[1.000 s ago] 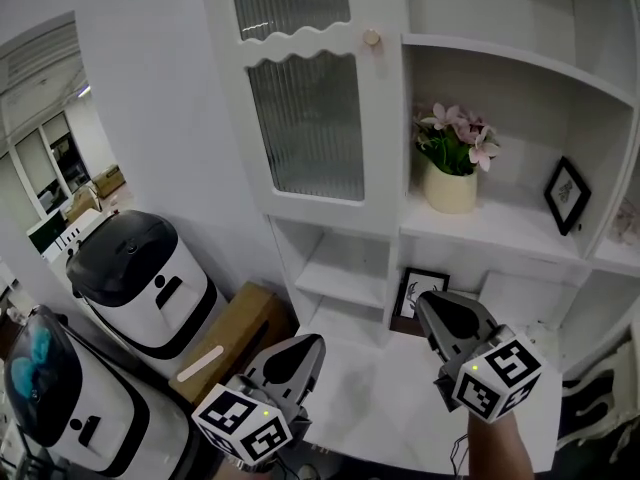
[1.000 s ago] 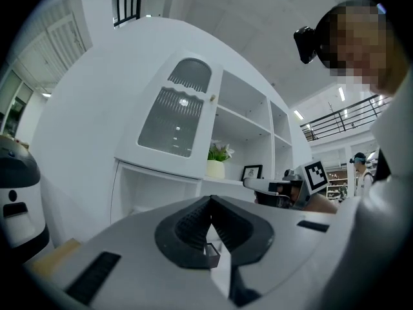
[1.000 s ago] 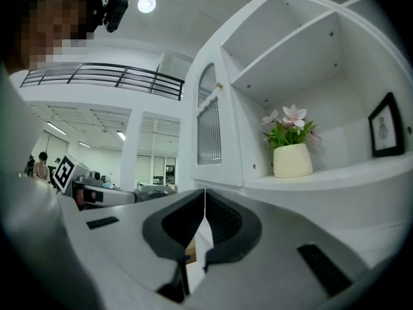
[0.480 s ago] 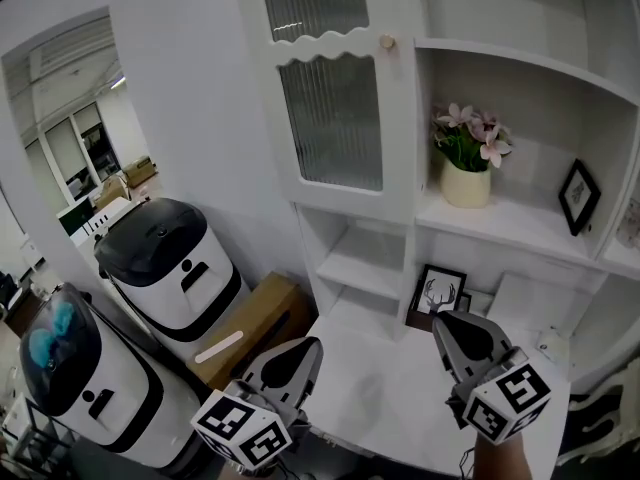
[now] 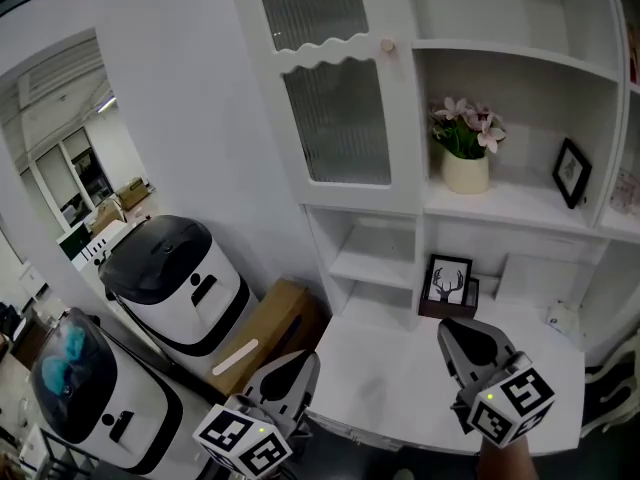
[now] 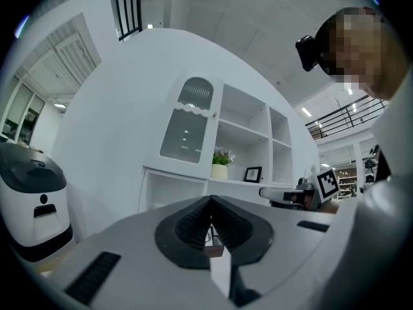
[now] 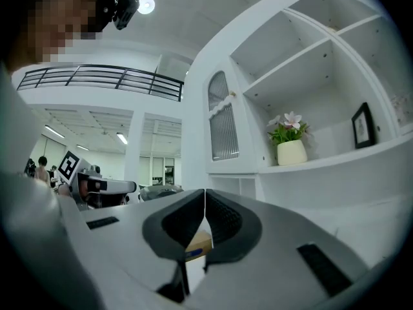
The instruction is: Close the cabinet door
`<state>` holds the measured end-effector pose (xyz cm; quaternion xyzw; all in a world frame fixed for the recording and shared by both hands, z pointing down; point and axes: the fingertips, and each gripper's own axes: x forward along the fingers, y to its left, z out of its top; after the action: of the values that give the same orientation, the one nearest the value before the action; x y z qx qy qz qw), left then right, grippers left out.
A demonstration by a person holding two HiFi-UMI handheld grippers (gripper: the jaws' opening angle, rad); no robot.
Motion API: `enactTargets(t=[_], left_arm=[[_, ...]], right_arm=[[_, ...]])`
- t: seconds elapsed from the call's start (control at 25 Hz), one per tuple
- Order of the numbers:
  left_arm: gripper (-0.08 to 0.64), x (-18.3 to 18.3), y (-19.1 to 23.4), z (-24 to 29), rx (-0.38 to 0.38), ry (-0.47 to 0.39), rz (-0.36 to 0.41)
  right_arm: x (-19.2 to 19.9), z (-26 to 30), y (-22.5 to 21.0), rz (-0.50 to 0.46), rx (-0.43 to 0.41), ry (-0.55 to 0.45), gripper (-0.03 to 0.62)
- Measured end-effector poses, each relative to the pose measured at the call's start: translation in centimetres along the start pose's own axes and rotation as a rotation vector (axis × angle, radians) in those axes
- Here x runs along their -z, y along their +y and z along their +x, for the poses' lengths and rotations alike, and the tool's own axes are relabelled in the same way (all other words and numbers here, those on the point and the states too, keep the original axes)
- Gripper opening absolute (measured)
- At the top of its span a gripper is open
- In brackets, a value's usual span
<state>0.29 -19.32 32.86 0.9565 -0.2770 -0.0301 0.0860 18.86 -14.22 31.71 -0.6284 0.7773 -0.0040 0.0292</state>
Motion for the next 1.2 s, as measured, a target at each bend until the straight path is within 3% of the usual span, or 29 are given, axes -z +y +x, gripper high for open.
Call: enactTargets(t=[0.64, 1.2], left_arm=[[0.006, 0.6, 1.3, -9.9, 0.149, 0.001, -0.035], [0.006, 2.2, 0.0, -13.6, 0.250, 0.021, -0.063]], right_arm=[[1.6, -4.8, 11.3, -0.021, 0.150, 0.054, 0.005], [3.1, -8.1, 16.0, -0.014, 0.215, 0.061, 0.005]])
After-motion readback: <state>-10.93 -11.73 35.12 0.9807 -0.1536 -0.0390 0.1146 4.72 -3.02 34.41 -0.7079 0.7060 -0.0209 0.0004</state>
